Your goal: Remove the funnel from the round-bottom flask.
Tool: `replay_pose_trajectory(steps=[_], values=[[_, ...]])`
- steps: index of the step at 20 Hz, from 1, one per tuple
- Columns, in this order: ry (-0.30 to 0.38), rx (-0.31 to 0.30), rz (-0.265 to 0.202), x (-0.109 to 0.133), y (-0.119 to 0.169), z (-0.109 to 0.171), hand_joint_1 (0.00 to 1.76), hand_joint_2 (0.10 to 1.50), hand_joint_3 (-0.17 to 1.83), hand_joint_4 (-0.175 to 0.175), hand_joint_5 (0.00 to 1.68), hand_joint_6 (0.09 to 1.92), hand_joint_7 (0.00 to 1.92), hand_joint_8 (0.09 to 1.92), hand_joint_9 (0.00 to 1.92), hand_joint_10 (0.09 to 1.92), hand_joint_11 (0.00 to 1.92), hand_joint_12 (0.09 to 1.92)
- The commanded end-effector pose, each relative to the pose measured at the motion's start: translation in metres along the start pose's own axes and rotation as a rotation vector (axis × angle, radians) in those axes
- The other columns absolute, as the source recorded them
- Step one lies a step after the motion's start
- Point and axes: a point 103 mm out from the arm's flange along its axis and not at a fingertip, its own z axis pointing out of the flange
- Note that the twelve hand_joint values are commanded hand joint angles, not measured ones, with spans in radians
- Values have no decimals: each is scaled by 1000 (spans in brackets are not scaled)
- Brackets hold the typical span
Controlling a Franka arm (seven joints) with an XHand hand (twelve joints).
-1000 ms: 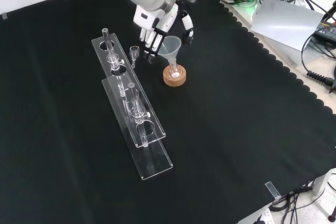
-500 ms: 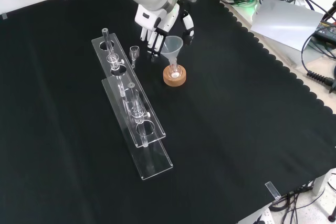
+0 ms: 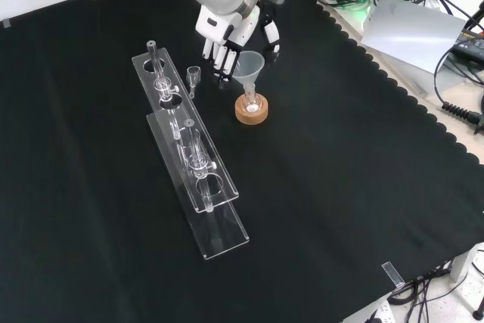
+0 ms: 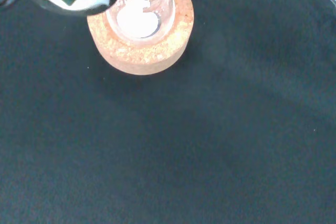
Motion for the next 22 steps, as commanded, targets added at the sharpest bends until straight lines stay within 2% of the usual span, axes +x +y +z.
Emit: replay_pose_trajectory(steps=[1,10,16,22], values=[[-5,-33,9,-5,-9,-11,893,633,701,1,406,87,341,624,734,513,454,1396],[-34,-54,15,-6,-35,-44,903,633,722,-2,497,87,389,614,764,497,465,1380],[-52,-73,39,-9,-54,-68,904,637,730,9,684,138,493,594,799,472,474,1362],[-60,-109,66,-14,-70,-89,905,640,729,20,761,185,534,589,810,462,477,1357]])
